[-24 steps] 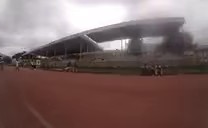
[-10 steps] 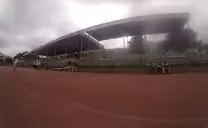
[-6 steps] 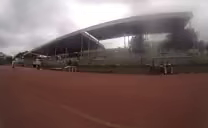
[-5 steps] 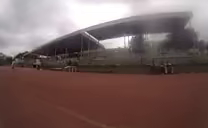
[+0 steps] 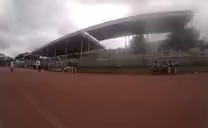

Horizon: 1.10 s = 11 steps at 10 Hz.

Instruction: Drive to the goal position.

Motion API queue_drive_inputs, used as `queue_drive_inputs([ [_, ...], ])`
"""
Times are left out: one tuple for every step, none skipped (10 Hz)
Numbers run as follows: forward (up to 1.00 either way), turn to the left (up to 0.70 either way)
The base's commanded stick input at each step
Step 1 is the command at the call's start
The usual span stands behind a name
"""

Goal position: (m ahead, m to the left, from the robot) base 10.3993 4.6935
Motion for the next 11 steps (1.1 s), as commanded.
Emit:
queue_drive_inputs([
  [0.7,0.0],
  [0.7,0.0],
  [0.7,0.0],
  [0.7,0.0],
  [0.7,0.0],
  [0.7,0.02],
  [0.7,0.18],
  [0.7,0.29],
  [0.7,0.33],
  [0.7,0.35],
  [0.7,0.35],
])
